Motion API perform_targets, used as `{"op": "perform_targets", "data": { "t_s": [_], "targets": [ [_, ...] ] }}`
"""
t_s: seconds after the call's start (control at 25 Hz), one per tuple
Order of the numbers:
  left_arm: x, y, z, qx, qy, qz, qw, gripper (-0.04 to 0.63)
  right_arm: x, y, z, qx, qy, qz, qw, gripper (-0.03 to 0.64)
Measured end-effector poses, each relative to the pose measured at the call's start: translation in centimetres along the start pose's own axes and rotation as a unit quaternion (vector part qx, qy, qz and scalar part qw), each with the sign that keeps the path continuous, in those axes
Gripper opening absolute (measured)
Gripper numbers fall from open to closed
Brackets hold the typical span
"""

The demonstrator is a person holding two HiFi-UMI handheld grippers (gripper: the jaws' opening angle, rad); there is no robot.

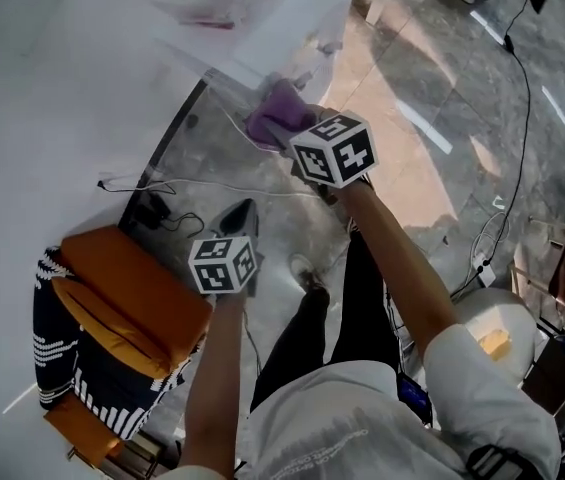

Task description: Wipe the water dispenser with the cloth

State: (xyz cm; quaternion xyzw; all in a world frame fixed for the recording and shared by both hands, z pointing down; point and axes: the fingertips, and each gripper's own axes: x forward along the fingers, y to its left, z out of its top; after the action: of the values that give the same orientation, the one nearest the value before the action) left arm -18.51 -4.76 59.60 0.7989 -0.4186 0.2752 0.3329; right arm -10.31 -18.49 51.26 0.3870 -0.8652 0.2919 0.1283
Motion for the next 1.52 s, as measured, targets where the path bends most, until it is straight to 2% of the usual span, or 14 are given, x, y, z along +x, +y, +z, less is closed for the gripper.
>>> {"op": "perform_targets", "data": {
  "t_s": [0.24,0.36,0.6,0.88,1.16,1.32,1.52],
  "targets": [
    [-0.9,1.0,-1.7,-0.011,0.008,0.005,0.9999,0.018,2.8,0.0,0.2,-0.02,0.014,-0.019,1.0,0.063],
    [-0.7,1.5,-1.9,-0.017,0.012,0.008,0.9998,0.018,4.0,-0.7,-2.0,-0.052,0.05,-0.038,0.997,0.063],
    [1.6,1.9,-1.5,-0.025,0.018,0.014,0.9994,0.017,6.7,-3.3,-6.9,-0.038,0.105,-0.026,0.993,0.063],
    [6.2,2.2,-1.9,-0.029,0.032,0.033,0.9985,0.018,10.0,-6.9,-13.4,-0.031,0.165,0.005,0.986,0.063],
    [12.7,4.0,-1.5,-0.035,0.016,0.048,0.9981,0.018,14.2,-11.6,-20.7,-0.004,0.203,0.014,0.979,0.063],
    [17.0,4.4,-0.9,-0.033,0.02,0.055,0.9977,0.017,15.2,-15.3,-23.0,0.008,0.198,0.001,0.98,0.063],
    [21.6,4.0,-1.5,-0.025,0.034,0.044,0.9981,0.018,14.3,-17.2,-25.3,-0.017,0.197,0.026,0.98,0.063]
  ]
}}
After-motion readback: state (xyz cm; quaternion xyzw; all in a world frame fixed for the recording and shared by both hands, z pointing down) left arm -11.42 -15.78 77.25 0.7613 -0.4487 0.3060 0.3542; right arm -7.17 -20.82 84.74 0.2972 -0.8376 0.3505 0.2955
